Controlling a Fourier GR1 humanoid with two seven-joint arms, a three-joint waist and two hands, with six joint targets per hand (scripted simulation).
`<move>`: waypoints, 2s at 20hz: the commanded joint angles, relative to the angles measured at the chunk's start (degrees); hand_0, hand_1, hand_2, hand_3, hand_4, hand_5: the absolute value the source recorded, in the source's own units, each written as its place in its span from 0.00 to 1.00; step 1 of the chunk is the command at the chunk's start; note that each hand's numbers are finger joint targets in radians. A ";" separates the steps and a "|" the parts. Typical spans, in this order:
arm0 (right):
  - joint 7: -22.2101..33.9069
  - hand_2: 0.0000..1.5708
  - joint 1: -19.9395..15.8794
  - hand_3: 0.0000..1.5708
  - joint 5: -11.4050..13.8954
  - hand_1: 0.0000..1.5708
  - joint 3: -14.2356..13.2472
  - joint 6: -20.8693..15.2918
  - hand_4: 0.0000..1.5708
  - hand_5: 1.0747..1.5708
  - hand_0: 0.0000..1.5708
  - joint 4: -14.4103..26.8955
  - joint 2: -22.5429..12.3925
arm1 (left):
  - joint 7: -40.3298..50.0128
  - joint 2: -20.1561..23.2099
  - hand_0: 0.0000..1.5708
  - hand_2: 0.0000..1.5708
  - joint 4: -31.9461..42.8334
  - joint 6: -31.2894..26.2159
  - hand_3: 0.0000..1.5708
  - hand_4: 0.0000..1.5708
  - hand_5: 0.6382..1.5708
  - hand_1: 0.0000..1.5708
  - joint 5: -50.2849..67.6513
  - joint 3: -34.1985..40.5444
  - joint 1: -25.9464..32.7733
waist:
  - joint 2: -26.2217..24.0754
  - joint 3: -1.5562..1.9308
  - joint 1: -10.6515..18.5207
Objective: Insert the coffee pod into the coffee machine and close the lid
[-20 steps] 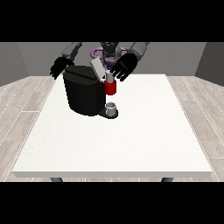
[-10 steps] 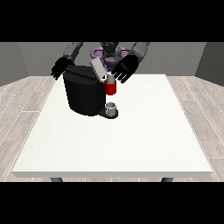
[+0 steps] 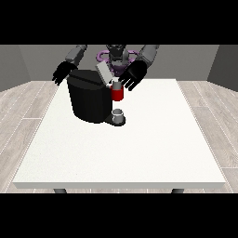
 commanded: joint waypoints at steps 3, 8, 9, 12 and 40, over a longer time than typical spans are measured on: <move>0.16 0.00 0.58 0.00 -0.11 0.00 -1.13 0.14 0.28 1.00 0.00 0.77 -1.27 | 0.61 -3.48 0.76 0.79 -0.20 1.72 0.73 0.30 1.00 0.76 -1.07 -1.22 2.20 | -1.00 -0.04 0.63; 1.67 0.00 -0.05 0.00 1.26 0.00 0.76 -1.91 0.28 1.00 0.00 -0.34 0.74 | -0.36 -2.48 0.73 0.75 0.23 0.90 0.65 0.29 1.00 0.73 -1.60 -1.22 1.90 | -0.69 -0.05 0.82; -0.81 0.00 -0.29 0.00 0.63 0.00 0.79 -0.24 0.26 1.00 0.00 -0.83 0.30 | 0.27 2.02 0.72 0.74 0.67 -0.02 0.64 0.29 1.00 0.72 -1.67 0.28 -1.84 | 2.31 -0.04 -1.52; -0.09 0.00 -0.21 0.00 0.30 0.00 -1.77 -2.14 0.23 1.00 0.00 3.36 0.08 | -0.75 -1.98 0.69 0.72 -1.35 -0.39 0.61 0.26 1.00 0.69 -2.17 -1.94 1.13 | -0.38 -0.03 2.88; -0.22 0.00 1.14 0.00 1.04 0.00 -1.11 -1.94 0.25 1.00 0.00 4.30 -0.72 | -1.60 -0.80 0.00 0.00 -1.26 -3.48 0.00 0.00 1.00 0.00 -6.40 -3.20 2.18 | -3.83 -0.05 3.23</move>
